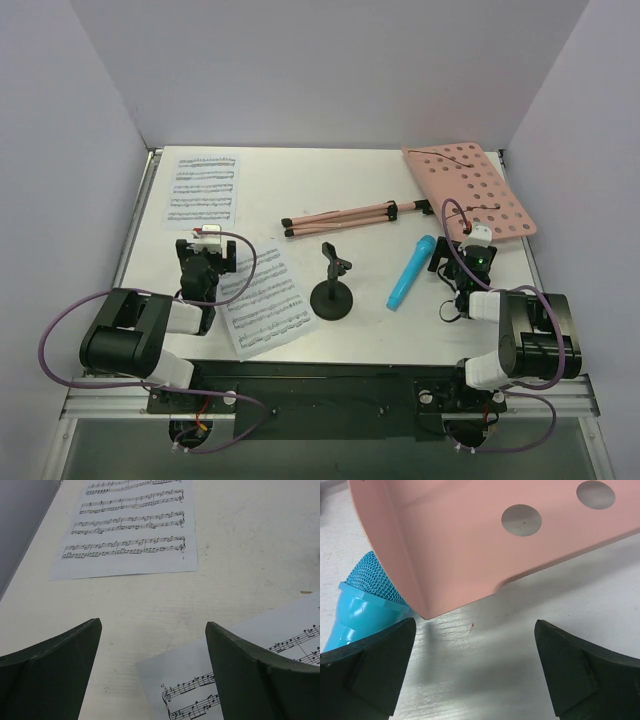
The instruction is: Set up the instrument practice props
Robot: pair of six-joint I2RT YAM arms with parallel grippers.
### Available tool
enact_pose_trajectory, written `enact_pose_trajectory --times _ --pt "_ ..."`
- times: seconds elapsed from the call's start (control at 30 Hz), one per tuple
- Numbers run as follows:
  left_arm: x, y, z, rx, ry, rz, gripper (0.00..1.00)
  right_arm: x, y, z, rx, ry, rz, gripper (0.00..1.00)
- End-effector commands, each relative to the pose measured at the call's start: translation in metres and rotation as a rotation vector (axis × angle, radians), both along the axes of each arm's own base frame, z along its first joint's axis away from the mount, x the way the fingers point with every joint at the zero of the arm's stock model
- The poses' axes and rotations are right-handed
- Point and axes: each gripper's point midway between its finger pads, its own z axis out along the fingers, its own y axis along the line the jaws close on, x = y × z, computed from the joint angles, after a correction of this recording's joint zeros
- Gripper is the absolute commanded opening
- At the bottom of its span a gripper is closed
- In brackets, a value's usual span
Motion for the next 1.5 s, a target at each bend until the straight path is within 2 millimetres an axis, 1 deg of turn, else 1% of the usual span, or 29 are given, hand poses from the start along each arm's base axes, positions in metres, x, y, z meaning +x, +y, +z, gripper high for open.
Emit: enact_pose_trajectory --times 0.0,0.33,0.37,0.4,0.43,0.47,0.5,0.53,0.57,0.6,0.63,0.67,0.7,0.73,0.77,0.8,0.83,0.87,0.9,0.93,0.97,1.07,1.1,1.13,1.27,1.3,1.33,1.37,1.47 --pt "0.009 -0.003 0.019 -0.024 -0.061 -0.009 0.96 0.016 -0.002 0.02 -0.005 -0.076 0.0 1.0" --pt "0.01 -0.001 0.019 -0.038 -0.059 -0.021 0.96 0.016 -0.002 0.02 -0.006 -0.076 -0.001 1.0" --pt "0.008 0.0 0.021 -0.02 -0.064 -0.017 0.96 0.019 -0.002 0.025 -0.008 -0.091 0.001 1.0" --pt "0.008 0.002 0.025 -0.006 -0.069 0.019 0.96 0.013 0.001 0.017 -0.007 -0.026 0.007 1.0" --pt "0.008 -0.007 0.044 0.009 -0.105 0.009 0.96 0.024 0.001 0.04 -0.017 -0.058 0.01 1.0" --pt "0.01 -0.005 0.046 0.031 -0.057 0.039 0.96 0.016 0.004 0.033 -0.025 0.037 0.029 1.0" --pt "0.011 -0.011 0.06 0.035 -0.059 0.03 0.96 0.027 0.011 0.058 -0.02 -0.005 0.069 1.0" --pt "0.014 -0.007 0.069 0.038 -0.031 0.065 0.96 0.027 0.016 0.067 -0.001 0.003 0.087 1.0" --pt "0.016 -0.009 0.081 -0.027 -0.045 0.091 0.96 0.037 0.024 0.086 0.032 -0.036 0.107 1.0" --pt "0.02 -0.006 0.091 -0.049 -0.03 0.127 0.96 0.037 0.028 0.092 0.093 -0.041 0.081 1.0" --pt "0.019 -0.009 0.091 -0.125 -0.011 0.144 0.96 0.046 0.032 0.111 0.162 -0.074 0.046 1.0" --pt "0.027 -0.015 0.11 -0.161 -0.036 0.129 0.96 0.051 0.033 0.125 0.195 -0.055 0.019 1.0" --pt "0.026 -0.018 0.109 -0.19 -0.004 0.129 0.96 0.052 0.033 0.129 0.237 -0.032 -0.011 1.0" --pt "0.033 -0.024 0.13 -0.225 -0.031 0.112 0.96 0.054 0.042 0.136 0.305 0.032 0.002 1.0" --pt "0.032 -0.027 0.127 -0.258 0.014 0.115 0.96 0.055 0.043 0.14 0.348 0.046 0.003 1.0" --pt "0.038 -0.039 0.144 -0.281 0.009 0.056 0.96 0.059 0.058 0.147 0.427 0.059 0.069 1.0" --pt "0.037 -0.041 0.139 -0.275 0.066 0.046 0.96 0.061 0.061 0.154 0.494 0.049 0.088 1.0" --pt "0.041 -0.049 0.152 -0.295 0.065 0.007 0.96 0.062 0.069 0.16 0.551 0.05 0.139 1.0" --pt "0.041 -0.051 0.15 -0.296 0.095 -0.001 0.96 0.063 0.07 0.164 0.584 0.044 0.136 1.0" --pt "0.044 -0.057 0.159 -0.306 0.091 -0.035 0.96 0.063 0.069 0.166 0.59 0.037 0.119 1.0" --pt "0.043 -0.058 0.157 -0.306 0.109 -0.04 0.96 0.062 0.07 0.168 0.603 0.028 0.109 1.0" --pt "0.043 -0.062 0.161 -0.333 0.094 -0.059 0.96 0.052 0.069 0.169 0.572 0.046 0.058 1.0" --pt "0.043 -0.063 0.16 -0.338 0.089 -0.067 0.96 0.038 0.076 0.157 0.551 0.125 0.058 1.0" --pt "0.042 -0.065 0.161 -0.349 0.088 -0.08 0.96 0.036 0.073 0.159 0.523 0.125 0.035 1.0" --pt "0.043 -0.071 0.152 -0.376 0.111 -0.094 0.96 0.005 0.086 0.144 0.578 0.171 0.031 1.0" --pt "0.043 -0.073 0.151 -0.381 0.118 -0.102 0.96 0.003 0.088 0.146 0.594 0.153 0.03 1.0" --pt "0.043 -0.074 0.149 -0.388 0.128 -0.101 0.96 -0.008 0.089 0.143 0.603 0.146 0.029 1.0" --pt "0.043 -0.075 0.15 -0.394 0.135 -0.106 0.96 -0.014 0.087 0.148 0.615 0.111 0.012 1.0" --pt "0.044 -0.078 0.153 -0.414 0.142 -0.119 0.96 -0.025 0.068 0.15 0.717 0.027 -0.132 1.0"
